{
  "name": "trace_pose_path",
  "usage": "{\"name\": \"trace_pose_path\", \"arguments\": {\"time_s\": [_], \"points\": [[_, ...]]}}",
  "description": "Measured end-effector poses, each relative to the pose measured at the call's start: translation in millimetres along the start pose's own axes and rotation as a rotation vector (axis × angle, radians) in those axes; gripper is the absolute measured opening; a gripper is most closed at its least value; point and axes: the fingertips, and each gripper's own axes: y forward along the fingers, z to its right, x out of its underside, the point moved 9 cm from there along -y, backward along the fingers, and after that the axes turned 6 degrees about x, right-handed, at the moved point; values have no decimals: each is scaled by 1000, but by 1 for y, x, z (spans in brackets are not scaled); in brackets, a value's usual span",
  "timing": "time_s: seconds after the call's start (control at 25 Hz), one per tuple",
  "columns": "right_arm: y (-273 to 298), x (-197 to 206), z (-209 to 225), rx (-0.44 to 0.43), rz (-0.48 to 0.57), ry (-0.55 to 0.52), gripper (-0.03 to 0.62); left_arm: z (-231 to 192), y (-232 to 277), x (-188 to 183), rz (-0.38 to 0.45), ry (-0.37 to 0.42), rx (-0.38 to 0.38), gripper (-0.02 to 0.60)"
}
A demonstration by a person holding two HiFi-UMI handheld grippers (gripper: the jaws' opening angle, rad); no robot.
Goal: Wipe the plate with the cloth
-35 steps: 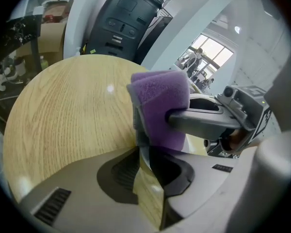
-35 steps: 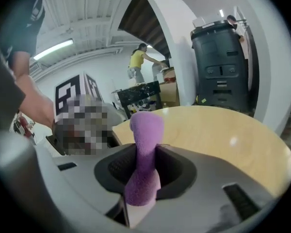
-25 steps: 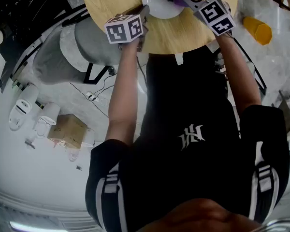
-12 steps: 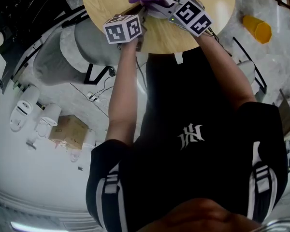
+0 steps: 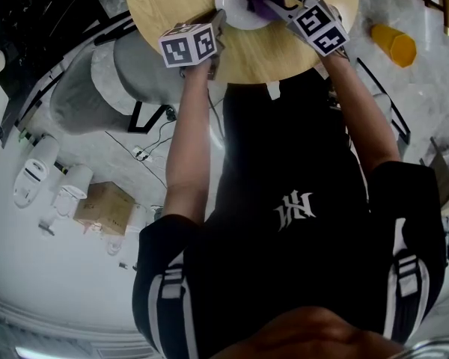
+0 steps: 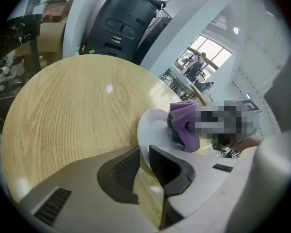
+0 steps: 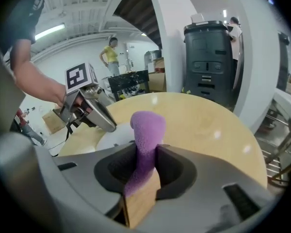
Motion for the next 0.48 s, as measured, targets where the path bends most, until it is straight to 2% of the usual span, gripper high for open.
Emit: {"name": "trace_pose_path", "arguments": {"time_s": [0.28, 0.36, 0.48], "points": [[-21, 4, 11, 72, -13, 9, 106, 1, 2, 0, -1, -3, -3, 69], [-23, -6, 5, 48, 33, 54, 106, 1, 2, 1, 0, -6, -2, 67], [-12, -27, -18, -48, 116, 137, 106, 2, 0, -1, 10, 0, -3, 69]]}}
